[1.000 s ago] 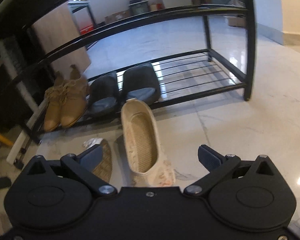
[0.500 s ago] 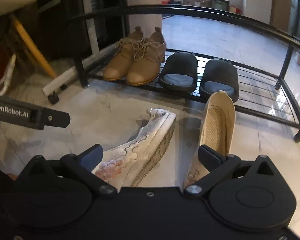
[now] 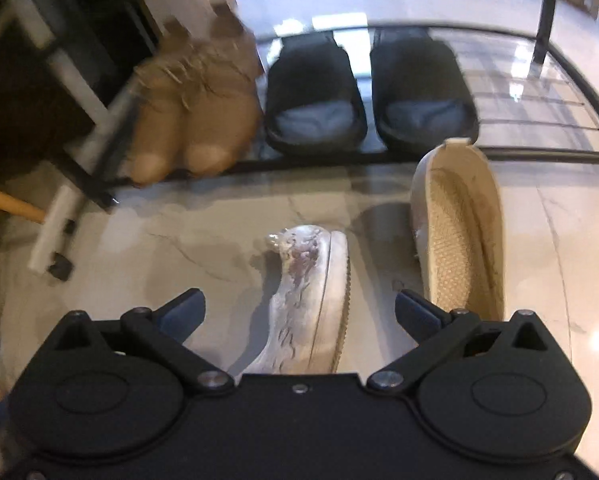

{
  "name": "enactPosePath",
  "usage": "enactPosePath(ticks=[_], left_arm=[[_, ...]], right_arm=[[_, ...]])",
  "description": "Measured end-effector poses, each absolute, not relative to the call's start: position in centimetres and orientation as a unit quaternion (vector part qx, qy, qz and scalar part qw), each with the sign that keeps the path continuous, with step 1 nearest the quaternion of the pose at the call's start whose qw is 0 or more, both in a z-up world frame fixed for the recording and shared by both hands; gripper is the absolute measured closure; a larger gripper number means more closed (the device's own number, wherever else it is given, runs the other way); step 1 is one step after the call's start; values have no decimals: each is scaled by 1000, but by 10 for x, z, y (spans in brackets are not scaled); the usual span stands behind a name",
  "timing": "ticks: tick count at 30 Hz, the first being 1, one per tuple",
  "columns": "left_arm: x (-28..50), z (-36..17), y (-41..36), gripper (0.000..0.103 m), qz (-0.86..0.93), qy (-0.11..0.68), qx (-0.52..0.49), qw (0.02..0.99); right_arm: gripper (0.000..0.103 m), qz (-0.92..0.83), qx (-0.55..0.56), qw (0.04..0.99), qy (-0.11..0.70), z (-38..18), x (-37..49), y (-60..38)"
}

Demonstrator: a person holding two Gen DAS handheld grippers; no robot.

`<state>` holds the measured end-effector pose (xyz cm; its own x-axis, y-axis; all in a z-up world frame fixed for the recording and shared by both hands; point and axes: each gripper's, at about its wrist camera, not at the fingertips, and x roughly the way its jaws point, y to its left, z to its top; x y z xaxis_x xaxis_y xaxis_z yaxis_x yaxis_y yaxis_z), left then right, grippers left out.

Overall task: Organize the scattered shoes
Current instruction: 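Grasp the second white shoe by its heel with the right tool, then lift and turn the held shoe with the right tool toward the rack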

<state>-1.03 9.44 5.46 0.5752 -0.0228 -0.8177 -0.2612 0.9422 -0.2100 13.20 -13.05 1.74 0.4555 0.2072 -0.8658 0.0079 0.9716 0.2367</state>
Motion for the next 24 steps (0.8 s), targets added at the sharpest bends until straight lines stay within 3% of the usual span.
enactPosePath(ticks=[4, 12, 17, 24], left_arm=[[-9, 54, 95, 1, 72, 456, -161, 872], [-7, 51, 89, 1, 57, 463, -156, 871], [-5, 47, 91, 1, 60, 471, -168, 864], [-4, 45, 92, 1, 61, 476, -175, 860]], right_arm=[[33, 34, 23, 830, 556, -3, 149, -111], [31, 11, 62, 806, 589, -29, 162, -103], [47, 24, 34, 805, 592, -30, 163, -91], [57, 9, 47, 817, 575, -16, 151, -97]])
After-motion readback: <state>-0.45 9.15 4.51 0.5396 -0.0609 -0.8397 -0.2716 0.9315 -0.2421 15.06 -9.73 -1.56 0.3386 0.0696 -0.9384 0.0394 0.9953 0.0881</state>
